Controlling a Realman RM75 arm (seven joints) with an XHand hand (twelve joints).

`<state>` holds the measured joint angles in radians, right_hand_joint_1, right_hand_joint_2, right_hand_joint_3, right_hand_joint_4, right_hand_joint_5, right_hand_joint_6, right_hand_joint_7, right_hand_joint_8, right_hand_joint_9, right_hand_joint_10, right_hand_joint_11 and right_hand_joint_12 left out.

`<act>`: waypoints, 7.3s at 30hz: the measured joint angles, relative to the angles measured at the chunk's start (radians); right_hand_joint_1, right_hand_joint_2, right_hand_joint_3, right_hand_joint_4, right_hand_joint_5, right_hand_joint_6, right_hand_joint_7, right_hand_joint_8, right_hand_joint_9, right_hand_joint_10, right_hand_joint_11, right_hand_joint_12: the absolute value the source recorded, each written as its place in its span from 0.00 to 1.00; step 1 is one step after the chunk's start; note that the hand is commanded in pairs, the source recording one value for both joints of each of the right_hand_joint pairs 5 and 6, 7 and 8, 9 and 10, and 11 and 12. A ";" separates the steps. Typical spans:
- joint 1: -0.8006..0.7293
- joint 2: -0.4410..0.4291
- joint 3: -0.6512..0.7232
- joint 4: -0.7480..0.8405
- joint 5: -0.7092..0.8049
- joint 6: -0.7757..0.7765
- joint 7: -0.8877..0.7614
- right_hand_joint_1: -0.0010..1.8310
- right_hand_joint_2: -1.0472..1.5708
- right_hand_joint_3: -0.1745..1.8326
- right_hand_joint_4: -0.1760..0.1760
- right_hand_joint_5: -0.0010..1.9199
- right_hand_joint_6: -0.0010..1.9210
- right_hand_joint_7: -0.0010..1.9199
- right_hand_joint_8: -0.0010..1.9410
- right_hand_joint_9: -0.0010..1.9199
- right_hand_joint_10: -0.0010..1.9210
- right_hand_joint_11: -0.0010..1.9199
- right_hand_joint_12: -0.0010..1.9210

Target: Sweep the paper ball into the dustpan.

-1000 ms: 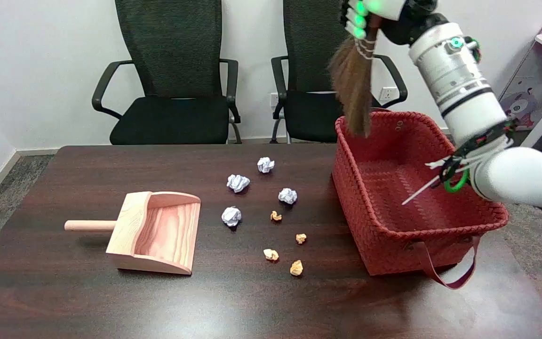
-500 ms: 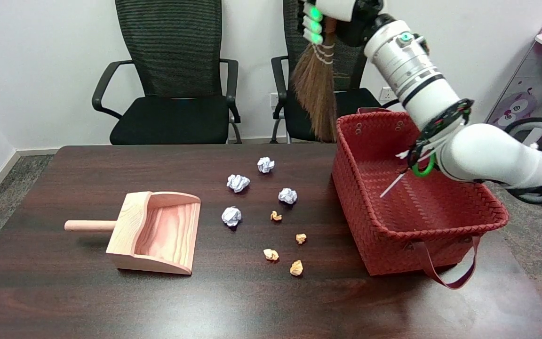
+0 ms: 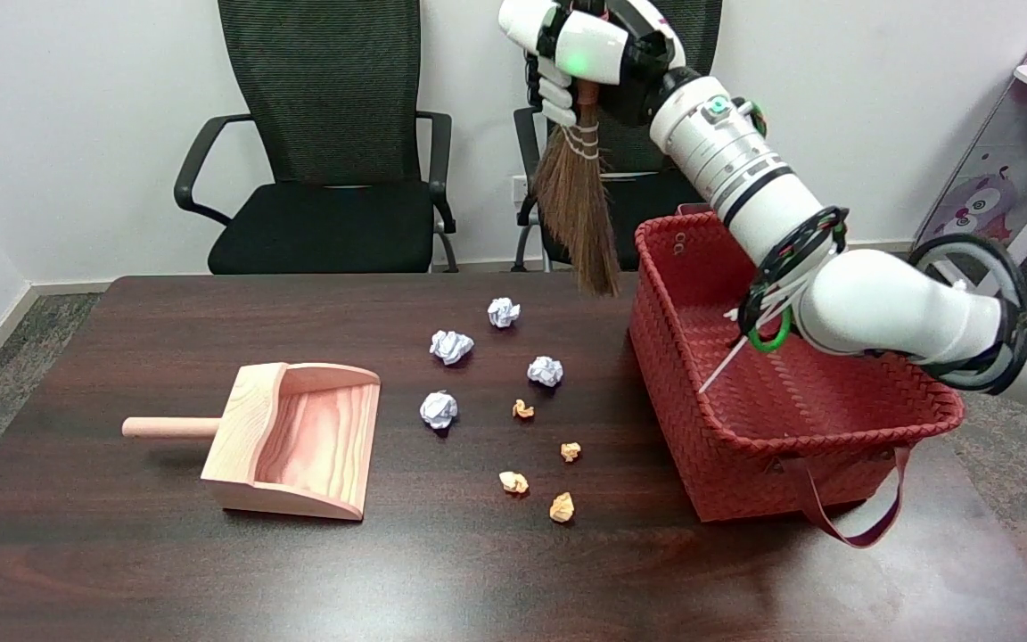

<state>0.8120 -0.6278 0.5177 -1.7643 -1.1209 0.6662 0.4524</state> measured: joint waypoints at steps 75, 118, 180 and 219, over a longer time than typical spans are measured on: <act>-0.329 -0.341 -0.059 0.231 -0.152 0.115 -0.244 0.57 1.00 0.58 0.67 1.00 1.00 1.00 0.99 1.00 1.00 1.00 1.00; -0.266 -0.625 -0.056 0.480 -0.307 0.069 0.162 0.54 1.00 0.74 0.61 1.00 1.00 1.00 0.99 1.00 1.00 1.00 1.00; -0.097 -0.646 0.041 0.529 -0.422 -0.276 0.818 0.56 1.00 0.47 0.55 1.00 1.00 1.00 0.99 1.00 1.00 1.00 1.00; 0.281 -0.539 -0.101 0.915 -0.866 -0.425 0.550 0.54 0.99 0.43 0.50 1.00 1.00 1.00 0.99 1.00 1.00 1.00 1.00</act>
<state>1.0935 -1.1669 0.4165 -0.8497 -1.9868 0.2416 1.0026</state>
